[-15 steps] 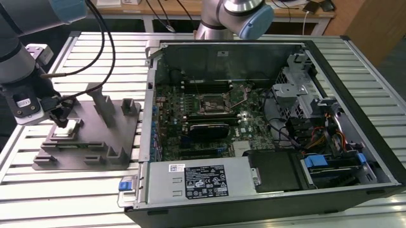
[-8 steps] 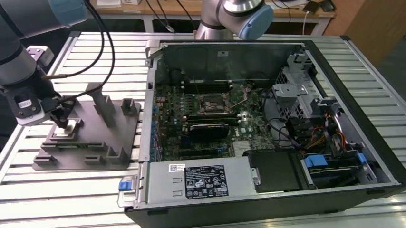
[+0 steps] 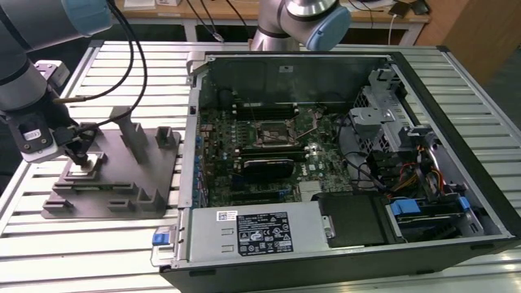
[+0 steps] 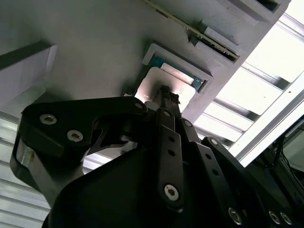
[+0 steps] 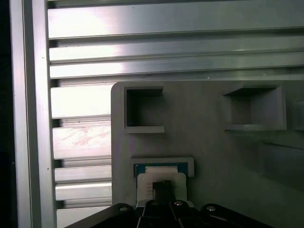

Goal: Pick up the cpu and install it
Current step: 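Pick up the cpu and move it towards the insertion slot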

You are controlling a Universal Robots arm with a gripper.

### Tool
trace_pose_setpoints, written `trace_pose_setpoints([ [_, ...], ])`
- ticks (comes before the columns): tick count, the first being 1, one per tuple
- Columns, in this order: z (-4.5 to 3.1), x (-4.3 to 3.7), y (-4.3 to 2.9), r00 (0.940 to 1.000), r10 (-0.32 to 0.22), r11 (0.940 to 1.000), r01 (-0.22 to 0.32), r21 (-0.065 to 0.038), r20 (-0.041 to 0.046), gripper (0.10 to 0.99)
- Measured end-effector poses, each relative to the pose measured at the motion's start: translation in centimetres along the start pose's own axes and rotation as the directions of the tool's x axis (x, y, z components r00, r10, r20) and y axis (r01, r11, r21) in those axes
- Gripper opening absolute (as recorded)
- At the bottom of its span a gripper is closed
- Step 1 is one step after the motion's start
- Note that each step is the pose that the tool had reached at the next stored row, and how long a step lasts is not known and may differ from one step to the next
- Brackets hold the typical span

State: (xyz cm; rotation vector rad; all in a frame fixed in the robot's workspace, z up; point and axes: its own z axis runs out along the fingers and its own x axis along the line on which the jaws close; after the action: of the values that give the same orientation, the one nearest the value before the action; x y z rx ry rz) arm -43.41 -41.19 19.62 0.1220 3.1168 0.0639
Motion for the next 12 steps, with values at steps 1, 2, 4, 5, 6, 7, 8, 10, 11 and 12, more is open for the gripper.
trace_pose_setpoints([
  [1, 0.00, 0.01, 0.00, 1.0000, 0.000, 1.0000, 0.000, 0.000, -0.0001, 0.106],
  [2, 0.00, 0.01, 0.00, 1.0000, 0.000, 1.0000, 0.000, 0.000, -0.0001, 0.114],
  [4, 0.01, 0.02, 0.00, 1.0000, 0.000, 1.0000, 0.000, 0.000, -0.0001, 0.165],
  [5, 0.02, 0.02, 0.00, 1.0000, 0.000, 1.0000, 0.000, 0.000, -0.0001, 0.231],
  [6, 0.02, 0.03, 0.00, 1.0000, 0.000, 1.0000, 0.000, 0.000, -0.0001, 0.231],
  [7, 0.03, 0.03, 0.00, 1.0000, 0.000, 1.0000, 0.000, 0.000, -0.0001, 0.290],
  [8, 0.03, 0.04, 0.00, 1.0000, 0.000, 1.0000, 0.000, 0.000, -0.0001, 0.349],
  [10, 0.04, 0.04, -0.01, 1.0000, 0.000, 1.0000, 0.000, 0.000, 0.0000, 0.408],
  [11, 0.05, 0.05, -0.01, 1.0000, 0.000, 1.0000, 0.000, 0.000, -0.0001, 0.467],
  [12, 0.05, 0.05, -0.01, 1.0000, 0.000, 1.0000, 0.000, 0.000, -0.0001, 0.467],
])
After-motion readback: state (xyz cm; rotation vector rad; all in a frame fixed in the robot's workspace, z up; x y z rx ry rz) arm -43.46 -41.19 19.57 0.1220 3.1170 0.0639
